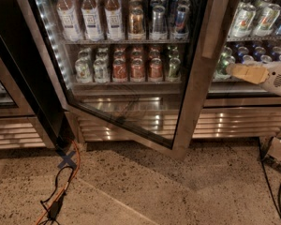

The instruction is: Open left fridge door

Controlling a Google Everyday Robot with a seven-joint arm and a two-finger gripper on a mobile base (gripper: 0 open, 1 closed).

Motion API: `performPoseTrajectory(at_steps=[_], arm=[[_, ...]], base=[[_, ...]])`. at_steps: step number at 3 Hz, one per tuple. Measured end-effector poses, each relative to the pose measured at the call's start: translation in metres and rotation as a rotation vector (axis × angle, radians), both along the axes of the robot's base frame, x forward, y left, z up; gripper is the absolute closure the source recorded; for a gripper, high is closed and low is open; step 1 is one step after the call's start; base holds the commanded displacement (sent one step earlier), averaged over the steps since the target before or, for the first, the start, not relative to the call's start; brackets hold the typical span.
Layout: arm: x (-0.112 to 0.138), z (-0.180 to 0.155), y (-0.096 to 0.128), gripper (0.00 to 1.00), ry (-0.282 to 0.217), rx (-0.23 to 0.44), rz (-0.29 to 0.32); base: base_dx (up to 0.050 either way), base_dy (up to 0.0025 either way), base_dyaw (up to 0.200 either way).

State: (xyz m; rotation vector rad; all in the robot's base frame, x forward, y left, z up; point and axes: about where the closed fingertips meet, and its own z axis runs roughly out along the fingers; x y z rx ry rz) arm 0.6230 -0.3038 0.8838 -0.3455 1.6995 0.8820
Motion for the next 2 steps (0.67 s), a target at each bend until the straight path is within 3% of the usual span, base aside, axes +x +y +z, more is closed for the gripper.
performPoseTrajectory(at_steps=[1,2], arm=[[0.0443,0.0213,0.0085,0.00,-0.045,0.008,-0.071],[0.0443,0.0213,0.0085,0.00,-0.045,0.008,-0.071]], base=[[0.000,0.00000,0.000],[0.000,0.00000,0.000]])
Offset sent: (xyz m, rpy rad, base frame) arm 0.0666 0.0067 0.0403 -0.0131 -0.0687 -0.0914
